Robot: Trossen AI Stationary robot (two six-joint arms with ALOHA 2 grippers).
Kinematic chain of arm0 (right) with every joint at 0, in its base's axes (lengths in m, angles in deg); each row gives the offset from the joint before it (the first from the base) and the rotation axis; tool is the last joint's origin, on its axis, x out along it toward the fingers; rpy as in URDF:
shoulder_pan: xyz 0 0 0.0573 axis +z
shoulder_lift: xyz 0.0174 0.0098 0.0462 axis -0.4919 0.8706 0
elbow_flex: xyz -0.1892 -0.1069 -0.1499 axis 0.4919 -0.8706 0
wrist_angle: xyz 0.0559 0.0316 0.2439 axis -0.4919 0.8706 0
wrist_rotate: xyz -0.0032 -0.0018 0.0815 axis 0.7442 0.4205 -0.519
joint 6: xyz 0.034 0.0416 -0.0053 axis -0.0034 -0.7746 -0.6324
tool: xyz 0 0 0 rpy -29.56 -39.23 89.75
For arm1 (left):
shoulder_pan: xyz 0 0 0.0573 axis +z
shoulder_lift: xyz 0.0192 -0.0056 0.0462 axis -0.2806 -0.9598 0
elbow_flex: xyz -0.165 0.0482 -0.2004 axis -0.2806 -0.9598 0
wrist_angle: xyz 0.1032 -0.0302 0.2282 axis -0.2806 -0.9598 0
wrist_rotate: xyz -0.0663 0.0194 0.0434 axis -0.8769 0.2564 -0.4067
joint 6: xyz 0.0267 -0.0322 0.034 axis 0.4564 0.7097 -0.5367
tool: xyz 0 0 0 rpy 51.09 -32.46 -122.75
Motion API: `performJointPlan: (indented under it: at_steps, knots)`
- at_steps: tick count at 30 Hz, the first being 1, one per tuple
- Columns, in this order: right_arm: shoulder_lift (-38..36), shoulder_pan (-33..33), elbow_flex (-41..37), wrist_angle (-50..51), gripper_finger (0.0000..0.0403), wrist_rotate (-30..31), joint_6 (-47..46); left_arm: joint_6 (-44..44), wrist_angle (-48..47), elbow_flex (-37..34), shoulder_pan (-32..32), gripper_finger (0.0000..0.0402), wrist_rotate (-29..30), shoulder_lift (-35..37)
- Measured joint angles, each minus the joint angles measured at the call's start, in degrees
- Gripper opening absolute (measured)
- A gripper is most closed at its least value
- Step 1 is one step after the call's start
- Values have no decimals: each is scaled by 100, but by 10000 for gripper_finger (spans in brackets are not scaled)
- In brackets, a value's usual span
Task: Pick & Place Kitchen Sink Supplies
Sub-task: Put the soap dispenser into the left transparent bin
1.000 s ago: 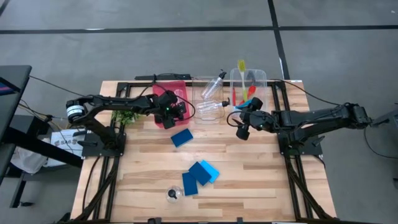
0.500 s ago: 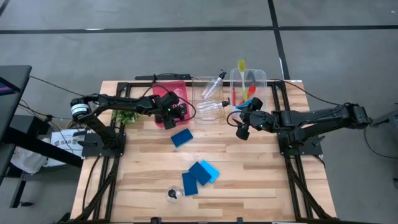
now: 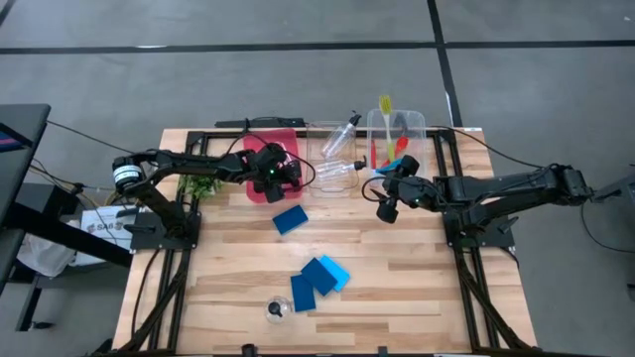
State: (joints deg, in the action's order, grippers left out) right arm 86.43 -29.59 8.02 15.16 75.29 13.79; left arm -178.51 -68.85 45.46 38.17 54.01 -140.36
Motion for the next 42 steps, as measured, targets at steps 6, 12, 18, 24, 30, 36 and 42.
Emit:
performJointPlan:
  at_steps: [6,12,18,24,30,36,42]
  knots:
    - [0,0,0,0,265,0,0,3,-30,0,0,140,-44,0]
    - [0,0,0,0,265,0,0,429,-225,-2,-2,140,-297,2]
    - [0,0,0,0,265,0,-1,474,-223,-2,43,140,-306,4]
    - [0,0,0,0,265,0,-2,478,-223,-2,83,140,-380,3]
    - [2,0,0,-2,265,0,-2,476,-225,-7,83,140,-411,-252]
    - [0,0,0,-4,265,-2,-4,476,-182,-7,101,140,-257,-369]
    - [2,0,0,-4,265,-1,-2,426,-168,-7,103,134,-74,-316]
